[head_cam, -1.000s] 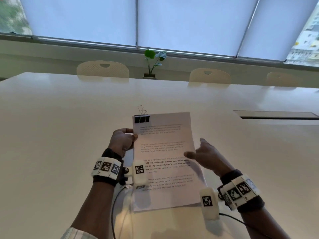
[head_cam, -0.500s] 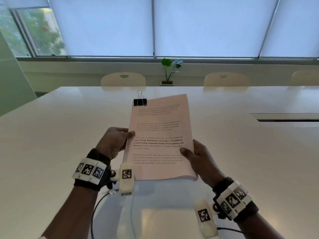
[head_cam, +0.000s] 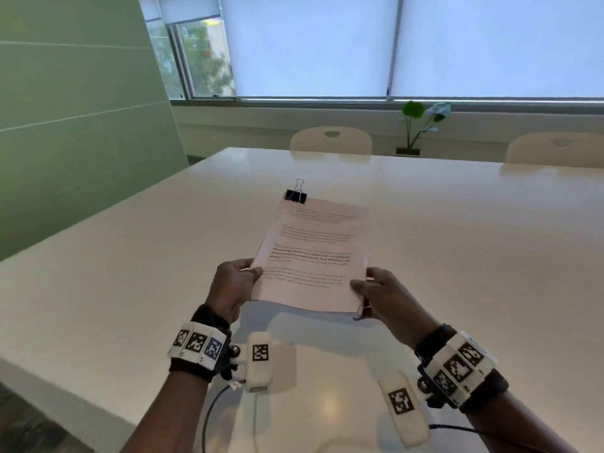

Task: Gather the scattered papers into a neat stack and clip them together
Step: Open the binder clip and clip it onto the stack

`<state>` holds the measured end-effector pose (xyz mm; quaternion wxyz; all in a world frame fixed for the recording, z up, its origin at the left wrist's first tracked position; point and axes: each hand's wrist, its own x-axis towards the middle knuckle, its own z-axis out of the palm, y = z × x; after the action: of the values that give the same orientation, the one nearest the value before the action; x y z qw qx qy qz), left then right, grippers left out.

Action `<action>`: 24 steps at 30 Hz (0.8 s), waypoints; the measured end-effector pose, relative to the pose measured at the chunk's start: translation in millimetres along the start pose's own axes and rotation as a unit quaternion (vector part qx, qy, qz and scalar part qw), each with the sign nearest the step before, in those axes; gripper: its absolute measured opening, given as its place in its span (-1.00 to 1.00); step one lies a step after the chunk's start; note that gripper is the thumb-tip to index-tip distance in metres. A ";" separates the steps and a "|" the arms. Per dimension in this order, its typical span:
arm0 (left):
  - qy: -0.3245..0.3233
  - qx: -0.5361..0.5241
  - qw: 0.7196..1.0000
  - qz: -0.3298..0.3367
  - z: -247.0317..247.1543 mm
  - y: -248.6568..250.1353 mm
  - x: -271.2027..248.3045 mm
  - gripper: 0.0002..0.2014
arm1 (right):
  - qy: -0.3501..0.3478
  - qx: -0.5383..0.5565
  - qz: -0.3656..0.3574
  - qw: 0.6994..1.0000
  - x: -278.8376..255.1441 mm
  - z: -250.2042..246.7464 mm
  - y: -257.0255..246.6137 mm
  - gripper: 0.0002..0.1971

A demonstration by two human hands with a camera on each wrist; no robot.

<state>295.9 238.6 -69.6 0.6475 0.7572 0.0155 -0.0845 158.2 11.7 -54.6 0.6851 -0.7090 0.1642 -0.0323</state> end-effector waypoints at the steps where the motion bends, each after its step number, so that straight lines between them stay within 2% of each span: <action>1: 0.006 0.002 1.000 -0.001 -13.5 1.1 7.8 -0.70 | -0.014 0.004 0.006 1.000 5.1 11.7 -2.1 -0.78; 5: 0.025 0.031 0.999 -0.009 -71.9 5.9 39.6 -0.75 | 0.007 -0.031 0.014 0.999 35.7 78.3 -7.8 -0.71; 9: 0.049 0.071 0.996 -0.022 -125.6 5.9 84.2 -0.85 | 0.051 -0.067 -0.015 0.996 70.7 150.6 -9.1 -0.62; 13: 0.090 0.147 0.985 -0.023 -164.8 -1.8 127.0 -0.74 | 0.080 -0.107 -0.014 0.991 95.2 201.9 -8.7 -0.55; 15: 0.088 0.237 0.967 -0.016 -177.5 -3.8 140.0 -0.69 | 0.086 -0.123 0.013 0.989 105.9 221.2 -4.4 -0.61; 18: 0.053 0.342 0.938 -0.009 -186.9 -3.3 147.0 -0.65 | 0.093 -0.182 0.018 0.979 120.6 238.9 2.7 -0.68; 24: 0.035 0.371 0.928 -0.022 -189.3 -4.4 153.2 -0.57 | 0.100 -0.219 0.054 0.969 118.5 251.9 -11.1 -0.67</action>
<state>466.7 412.3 -68.7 0.3177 0.9452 0.0222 -0.0714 340.4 220.9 -79.9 0.4942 -0.8249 0.2730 -0.0288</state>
